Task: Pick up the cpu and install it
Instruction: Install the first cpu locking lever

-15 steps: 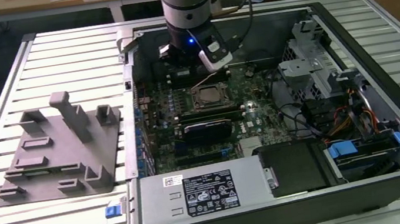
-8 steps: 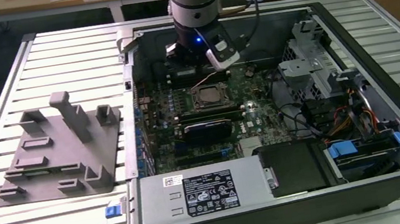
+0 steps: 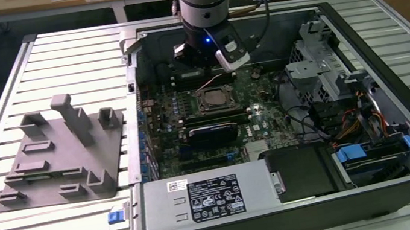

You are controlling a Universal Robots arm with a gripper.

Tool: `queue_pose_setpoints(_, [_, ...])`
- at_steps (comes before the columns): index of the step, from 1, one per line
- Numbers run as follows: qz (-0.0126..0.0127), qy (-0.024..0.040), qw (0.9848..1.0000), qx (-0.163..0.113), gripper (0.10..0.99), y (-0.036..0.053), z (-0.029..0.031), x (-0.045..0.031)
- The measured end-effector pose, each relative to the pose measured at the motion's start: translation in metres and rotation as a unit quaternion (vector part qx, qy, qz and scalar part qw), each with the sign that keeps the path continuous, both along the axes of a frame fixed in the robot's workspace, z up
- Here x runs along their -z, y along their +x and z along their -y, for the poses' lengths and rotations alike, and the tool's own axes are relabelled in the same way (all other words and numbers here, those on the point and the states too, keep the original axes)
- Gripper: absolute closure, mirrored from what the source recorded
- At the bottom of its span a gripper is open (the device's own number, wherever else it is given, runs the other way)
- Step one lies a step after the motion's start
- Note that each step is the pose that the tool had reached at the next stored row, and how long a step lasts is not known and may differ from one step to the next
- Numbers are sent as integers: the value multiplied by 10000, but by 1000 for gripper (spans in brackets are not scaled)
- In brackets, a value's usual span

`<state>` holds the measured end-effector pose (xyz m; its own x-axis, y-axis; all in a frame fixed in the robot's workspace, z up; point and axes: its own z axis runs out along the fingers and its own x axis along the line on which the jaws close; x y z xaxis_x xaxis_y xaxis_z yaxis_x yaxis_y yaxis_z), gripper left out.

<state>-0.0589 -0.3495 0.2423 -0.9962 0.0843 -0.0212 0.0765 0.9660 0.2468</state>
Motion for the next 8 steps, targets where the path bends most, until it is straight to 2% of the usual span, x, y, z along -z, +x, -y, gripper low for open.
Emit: queue_pose_setpoints(8, [0, -41, 10000, 0, 980, 0, 0, 1])
